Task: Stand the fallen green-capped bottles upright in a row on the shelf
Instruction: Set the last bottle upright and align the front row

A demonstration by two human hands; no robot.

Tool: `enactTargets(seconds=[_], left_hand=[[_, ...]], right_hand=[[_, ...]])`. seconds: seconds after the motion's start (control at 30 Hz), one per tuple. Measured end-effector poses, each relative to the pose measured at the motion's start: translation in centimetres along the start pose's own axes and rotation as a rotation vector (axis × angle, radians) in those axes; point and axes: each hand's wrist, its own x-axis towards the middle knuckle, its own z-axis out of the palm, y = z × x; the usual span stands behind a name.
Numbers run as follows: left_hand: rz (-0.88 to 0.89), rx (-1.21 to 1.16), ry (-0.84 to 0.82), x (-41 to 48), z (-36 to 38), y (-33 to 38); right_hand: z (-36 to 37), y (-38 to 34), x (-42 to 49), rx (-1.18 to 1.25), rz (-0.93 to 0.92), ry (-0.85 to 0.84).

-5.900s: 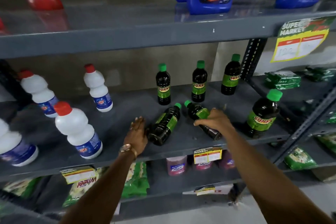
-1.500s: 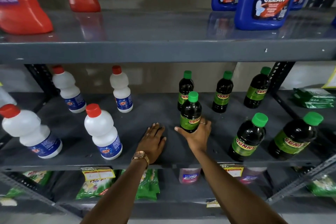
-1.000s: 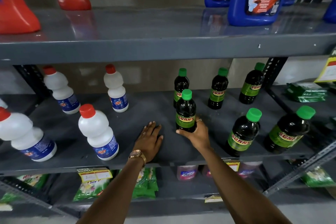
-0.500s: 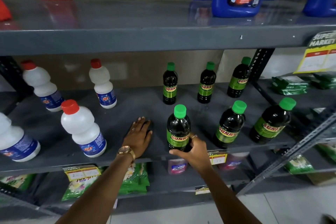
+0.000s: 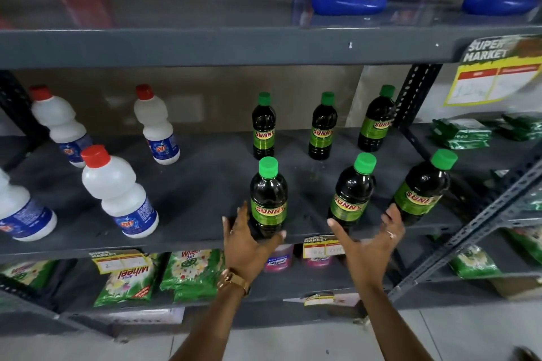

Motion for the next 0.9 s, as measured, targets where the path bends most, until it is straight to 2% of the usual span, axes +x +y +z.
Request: enactTargets(seconds=[0.07,0.13,0.3,0.43,0.8,0.9], left_hand=[[0.015,0.069,0.091,0.0,1.2,0.8],[0.018,0.103,0.152,0.0,1.9,1.1],[-0.056,0.054,0.223,0.0,2.4,0.9],[-0.055,0.01,0.2,-0.2,2.2,1.3],[-0.102,0.08,0.154,-0.3,2.4,0.6],[-0.119,0.042,0.262,-2.1,3.3,2.1]], right_hand=[[0.2,1.3,1.8,-0.043,0.018,-0.178],[0.4,2.5,2.5,-0.142,0.001,-0.258],[0.9,3.8,2.9,-0.178,-0.073,-0.301],[0.8,4.4,3.4,-0.159,-0.077,-0.402],[0.3,3.7,3.7,-0.148,-0.121,-0.409],[-0.6,3.5,3.6,-0.108,-0.113,-0.475]])
